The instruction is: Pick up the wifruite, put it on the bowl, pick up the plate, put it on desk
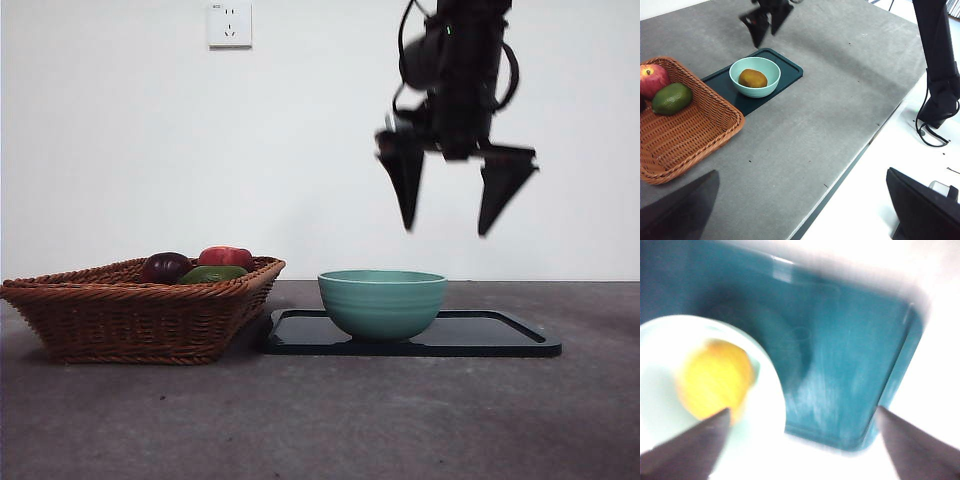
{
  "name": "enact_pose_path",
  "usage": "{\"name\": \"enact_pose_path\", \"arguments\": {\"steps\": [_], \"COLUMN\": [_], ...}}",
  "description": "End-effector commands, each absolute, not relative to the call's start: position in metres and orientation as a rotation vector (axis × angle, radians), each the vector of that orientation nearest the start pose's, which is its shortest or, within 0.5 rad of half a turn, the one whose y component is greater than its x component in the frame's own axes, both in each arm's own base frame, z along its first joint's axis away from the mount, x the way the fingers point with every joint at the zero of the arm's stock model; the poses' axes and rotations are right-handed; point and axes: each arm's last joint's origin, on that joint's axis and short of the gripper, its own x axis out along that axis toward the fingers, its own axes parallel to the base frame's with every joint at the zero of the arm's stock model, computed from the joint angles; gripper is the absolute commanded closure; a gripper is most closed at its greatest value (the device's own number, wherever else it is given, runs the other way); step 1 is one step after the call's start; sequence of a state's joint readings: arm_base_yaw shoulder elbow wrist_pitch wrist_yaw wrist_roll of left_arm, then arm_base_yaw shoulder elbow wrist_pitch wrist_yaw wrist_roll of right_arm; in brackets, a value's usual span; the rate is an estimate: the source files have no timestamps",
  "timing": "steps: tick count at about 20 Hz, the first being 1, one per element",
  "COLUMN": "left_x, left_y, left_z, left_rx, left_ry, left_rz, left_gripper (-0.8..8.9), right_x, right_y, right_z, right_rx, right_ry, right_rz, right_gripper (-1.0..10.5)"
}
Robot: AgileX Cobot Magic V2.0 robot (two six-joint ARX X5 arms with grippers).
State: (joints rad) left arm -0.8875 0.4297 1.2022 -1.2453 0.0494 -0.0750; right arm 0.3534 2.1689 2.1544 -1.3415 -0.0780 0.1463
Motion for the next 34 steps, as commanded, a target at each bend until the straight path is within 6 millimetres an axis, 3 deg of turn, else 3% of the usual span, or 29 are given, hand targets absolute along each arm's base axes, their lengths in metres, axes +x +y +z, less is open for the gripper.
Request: {"name": "enact_pose_path", "arguments": {"steps": [1,5,7,14,19,26,31,34], "left_x": [-0.002,-0.002,-0.002,-0.002,0.0,0.003,0.005,0.018], "left_y": [0.0,0.0,0.0,0.0,-0.002,-0.005,-0.009,-0.023], "left_z": [0.387,0.387,0.387,0.387,0.394,0.406,0.413,0.413], "left_rx": [0.132,0.132,0.132,0.128,0.094,0.011,-0.116,-0.176], "left_ry": [0.459,0.459,0.458,0.45,0.384,0.275,0.258,0.353], "left_rz": [-0.908,-0.908,-0.908,-0.909,-0.916,-0.923,-0.914,-0.869], "left_gripper": [2.82,2.82,2.82,2.82,2.82,2.82,2.86,2.92], "right_x": [0.393,0.333,0.292,0.154,0.085,0.028,0.017,0.016], "right_y": [0.16,0.159,0.146,0.09,0.056,0.02,0.012,0.013], "right_z": [0.31,0.375,0.391,0.39,0.371,0.344,0.341,0.341], "right_rx": [-0.094,-0.134,-0.159,-0.157,0.008,0.111,0.134,0.145], "right_ry": [1.357,1.205,1.178,1.072,0.841,0.704,0.659,0.666], "right_rz": [0.301,0.357,0.356,0.401,0.444,0.491,0.501,0.524], "right_gripper": [3.7,3.6,3.6,3.6,3.6,3.6,3.6,3.6]}}
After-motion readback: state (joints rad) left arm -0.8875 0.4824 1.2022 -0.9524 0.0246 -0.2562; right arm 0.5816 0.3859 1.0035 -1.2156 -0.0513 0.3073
